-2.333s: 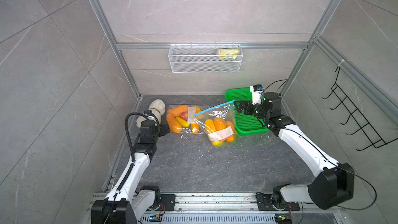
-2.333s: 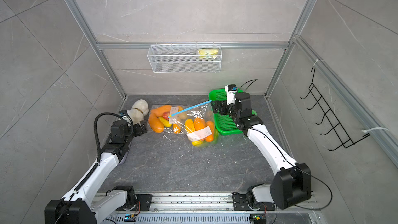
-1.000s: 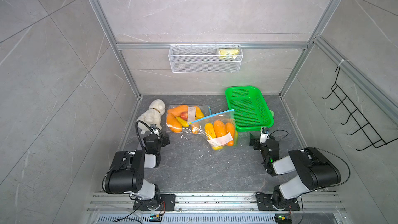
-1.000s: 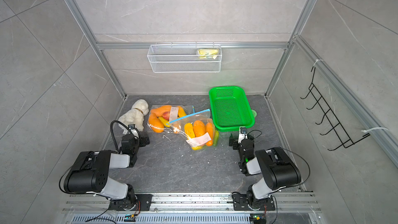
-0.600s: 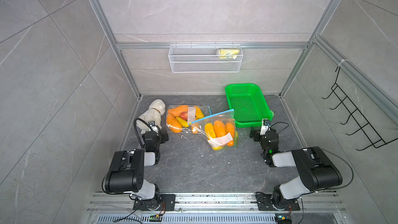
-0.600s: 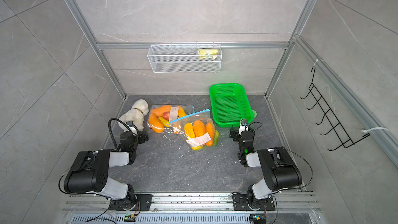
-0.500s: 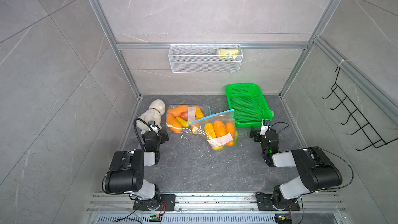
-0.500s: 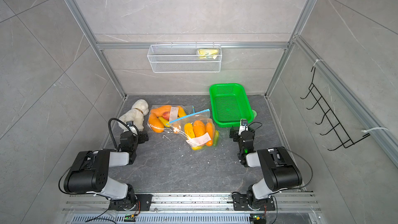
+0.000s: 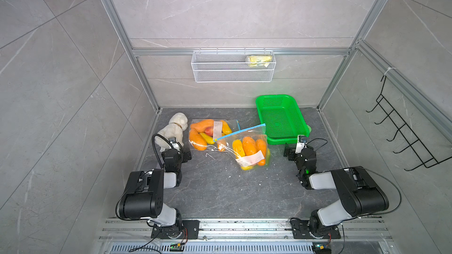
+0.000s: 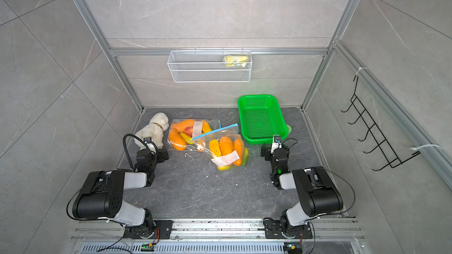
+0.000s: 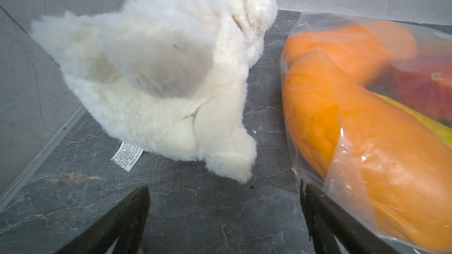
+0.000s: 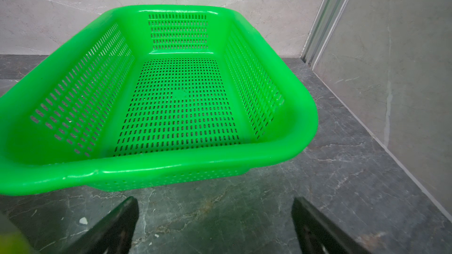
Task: Place the mango in a zip-top bag and seal the zipper
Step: Reset both arms
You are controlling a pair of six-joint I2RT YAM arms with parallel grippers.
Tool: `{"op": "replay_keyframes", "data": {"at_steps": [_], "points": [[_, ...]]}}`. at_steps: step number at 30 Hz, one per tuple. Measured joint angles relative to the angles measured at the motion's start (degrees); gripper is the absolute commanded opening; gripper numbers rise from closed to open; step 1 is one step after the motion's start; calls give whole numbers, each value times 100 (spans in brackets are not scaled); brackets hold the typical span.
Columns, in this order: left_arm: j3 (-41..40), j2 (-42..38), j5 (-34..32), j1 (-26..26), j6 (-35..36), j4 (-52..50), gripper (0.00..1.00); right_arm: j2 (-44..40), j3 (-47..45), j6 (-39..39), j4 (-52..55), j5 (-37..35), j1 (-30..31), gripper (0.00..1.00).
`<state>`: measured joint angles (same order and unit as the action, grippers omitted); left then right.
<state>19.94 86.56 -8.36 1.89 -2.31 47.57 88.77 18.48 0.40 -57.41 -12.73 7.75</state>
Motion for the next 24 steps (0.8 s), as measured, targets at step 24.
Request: {"op": "replay_keyframes", "data": {"at_steps": [24], "points": [[61,-214,243,-2,101,-66,100,-199,-398,-2,-501,2,-2,100]]}}
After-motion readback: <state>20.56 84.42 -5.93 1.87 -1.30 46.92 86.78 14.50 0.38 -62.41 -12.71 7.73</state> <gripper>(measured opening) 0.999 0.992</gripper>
